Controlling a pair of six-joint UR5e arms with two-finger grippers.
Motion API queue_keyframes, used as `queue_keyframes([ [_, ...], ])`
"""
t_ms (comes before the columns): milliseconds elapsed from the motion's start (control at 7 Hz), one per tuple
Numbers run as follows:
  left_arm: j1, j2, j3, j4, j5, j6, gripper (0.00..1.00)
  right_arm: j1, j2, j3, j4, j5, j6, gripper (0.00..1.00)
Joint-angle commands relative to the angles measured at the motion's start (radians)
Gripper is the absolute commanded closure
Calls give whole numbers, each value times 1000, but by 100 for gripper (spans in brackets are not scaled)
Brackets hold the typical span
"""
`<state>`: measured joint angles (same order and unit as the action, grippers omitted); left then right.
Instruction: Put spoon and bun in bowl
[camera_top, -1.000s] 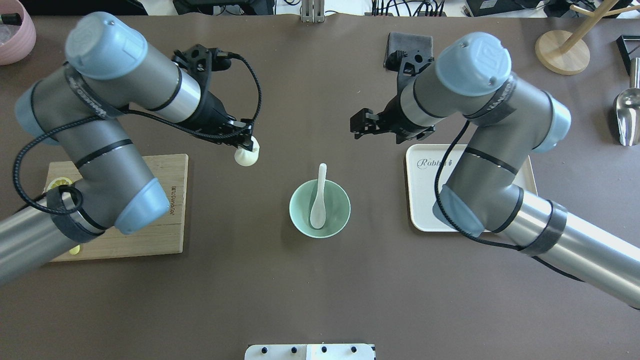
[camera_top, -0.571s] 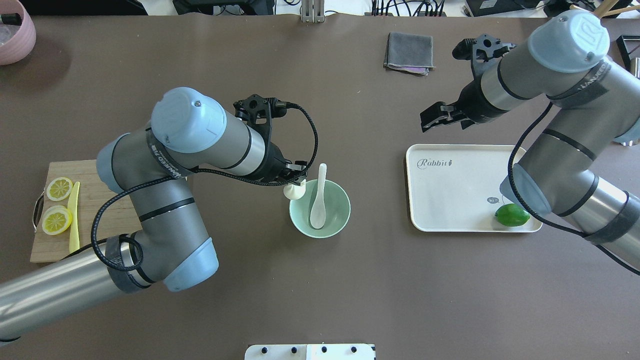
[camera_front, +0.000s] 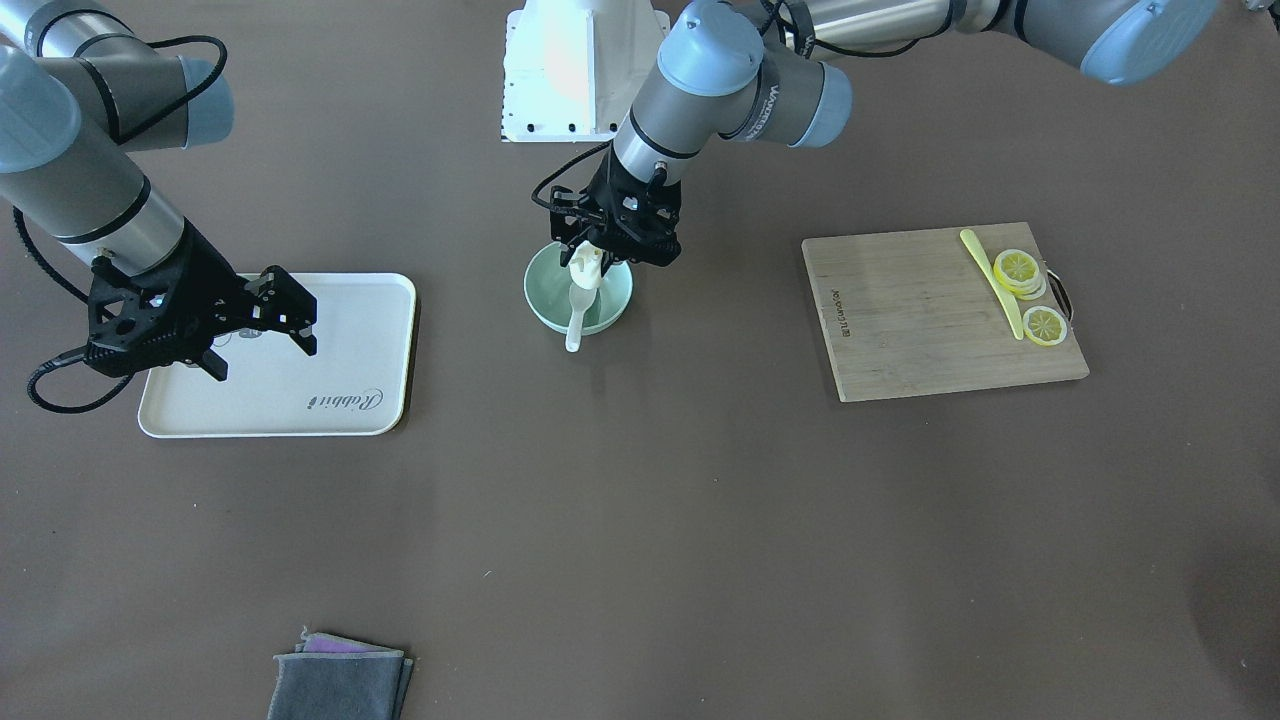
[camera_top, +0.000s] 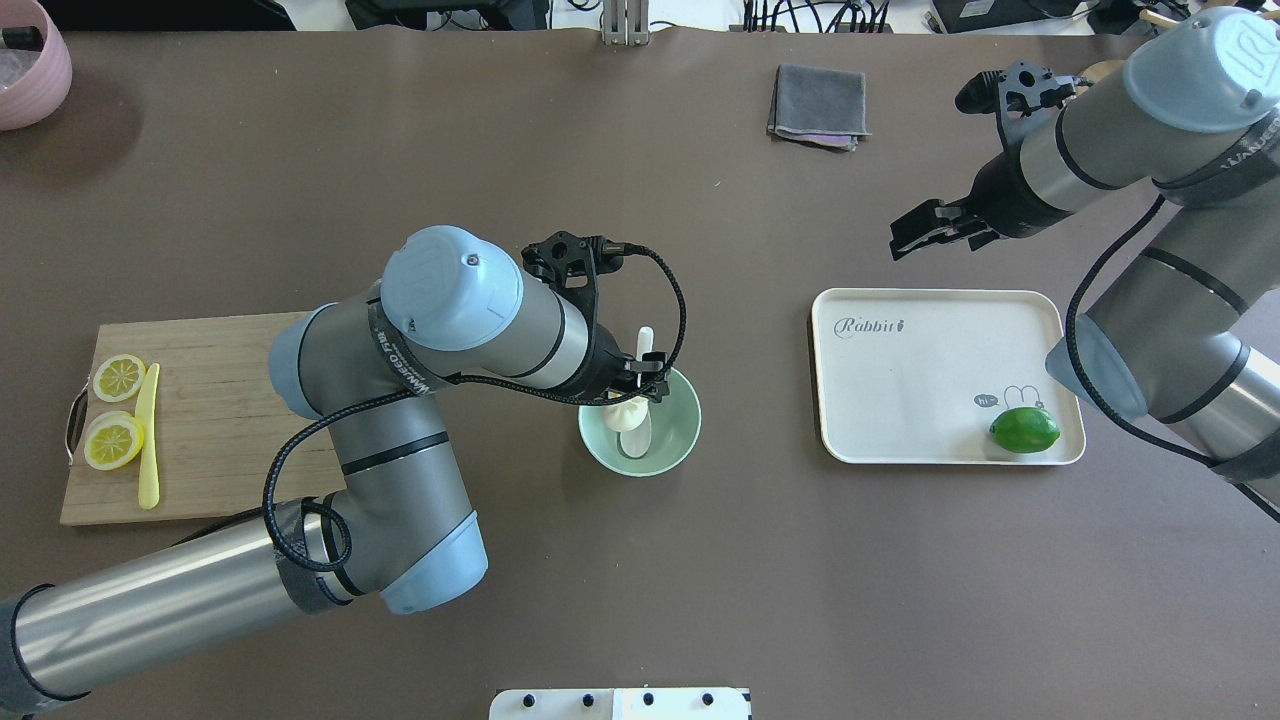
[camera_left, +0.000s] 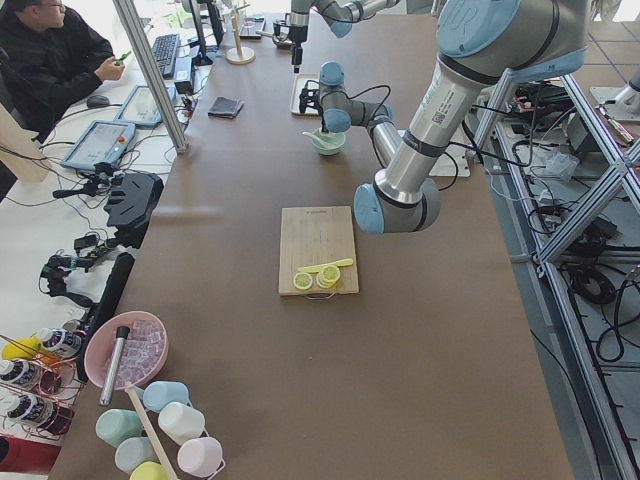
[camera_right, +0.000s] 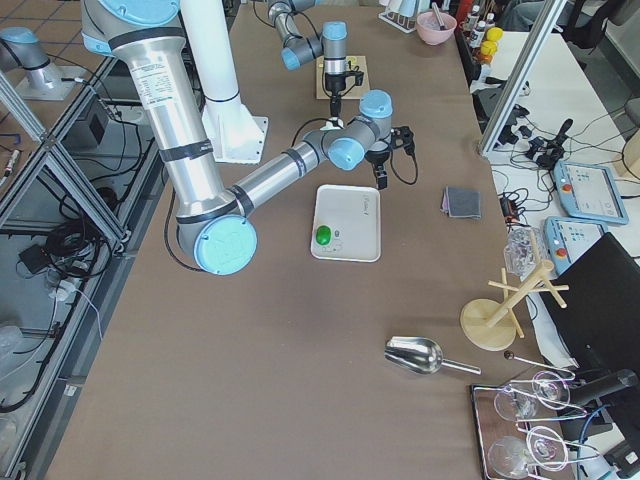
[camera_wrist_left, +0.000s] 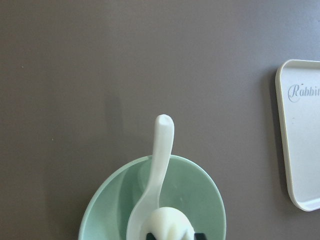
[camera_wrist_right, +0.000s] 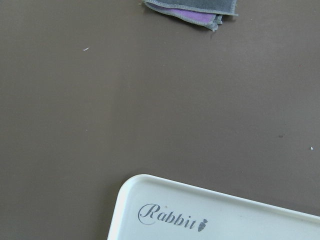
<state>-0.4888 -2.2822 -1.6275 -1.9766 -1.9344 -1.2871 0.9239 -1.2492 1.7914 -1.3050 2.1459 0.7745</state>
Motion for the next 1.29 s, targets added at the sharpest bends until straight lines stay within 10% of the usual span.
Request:
queue_keyframes([
  [0, 3, -6, 1, 1, 0, -3, 2, 30, -4, -1, 0, 9, -68, 0],
  [857, -72, 19, -20, 30, -3, -28, 2, 202, -76, 43, -249, 54, -384, 0],
  [1143, -169, 145, -185, 225, -2, 338, 2, 283, -179, 37, -250, 65, -532, 0],
])
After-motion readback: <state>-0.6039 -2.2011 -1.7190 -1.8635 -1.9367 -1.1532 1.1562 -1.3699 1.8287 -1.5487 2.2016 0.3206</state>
